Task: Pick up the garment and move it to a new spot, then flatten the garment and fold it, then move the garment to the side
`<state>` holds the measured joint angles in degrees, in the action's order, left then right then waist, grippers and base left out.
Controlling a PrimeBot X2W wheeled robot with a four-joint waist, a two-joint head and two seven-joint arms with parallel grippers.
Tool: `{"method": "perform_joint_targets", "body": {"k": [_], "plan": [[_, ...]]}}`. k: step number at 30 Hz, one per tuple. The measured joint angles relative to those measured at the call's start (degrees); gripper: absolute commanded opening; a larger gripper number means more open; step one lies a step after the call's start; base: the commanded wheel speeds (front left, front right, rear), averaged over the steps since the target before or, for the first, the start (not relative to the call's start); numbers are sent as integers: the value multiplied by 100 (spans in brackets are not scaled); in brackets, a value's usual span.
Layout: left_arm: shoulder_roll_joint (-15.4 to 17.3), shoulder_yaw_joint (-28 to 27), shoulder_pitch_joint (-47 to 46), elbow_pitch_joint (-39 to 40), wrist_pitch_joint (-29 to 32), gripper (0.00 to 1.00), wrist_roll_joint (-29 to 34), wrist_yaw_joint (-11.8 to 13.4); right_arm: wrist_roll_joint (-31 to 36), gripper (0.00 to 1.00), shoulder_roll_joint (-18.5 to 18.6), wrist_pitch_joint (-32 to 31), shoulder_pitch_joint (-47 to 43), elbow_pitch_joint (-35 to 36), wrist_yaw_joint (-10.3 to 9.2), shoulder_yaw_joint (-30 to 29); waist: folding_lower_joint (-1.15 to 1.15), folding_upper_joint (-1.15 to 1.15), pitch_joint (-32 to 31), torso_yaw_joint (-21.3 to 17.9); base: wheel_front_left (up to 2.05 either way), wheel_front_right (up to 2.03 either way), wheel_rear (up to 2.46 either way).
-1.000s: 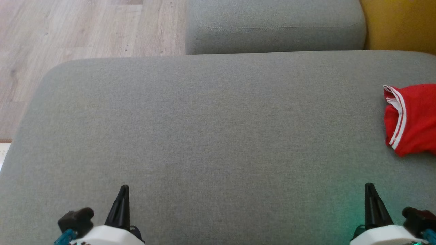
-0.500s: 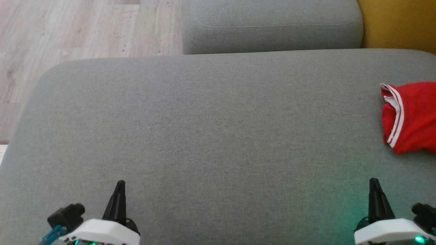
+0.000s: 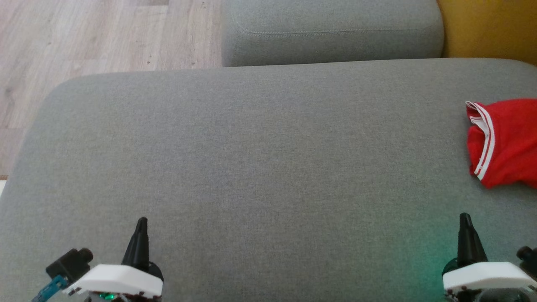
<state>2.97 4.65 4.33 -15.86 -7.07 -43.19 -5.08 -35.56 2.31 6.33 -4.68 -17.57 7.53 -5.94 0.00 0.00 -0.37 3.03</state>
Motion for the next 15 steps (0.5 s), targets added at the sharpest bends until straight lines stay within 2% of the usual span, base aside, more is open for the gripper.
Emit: {"method": "perform_joint_targets", "body": {"k": [15], "plan": [[2, -175, -144, 1, 252, 0, -1074, -5, -1223, 0, 0, -288, 108, 16, 0, -31, 0, 0, 12, -67, 0, 0, 0]]}}
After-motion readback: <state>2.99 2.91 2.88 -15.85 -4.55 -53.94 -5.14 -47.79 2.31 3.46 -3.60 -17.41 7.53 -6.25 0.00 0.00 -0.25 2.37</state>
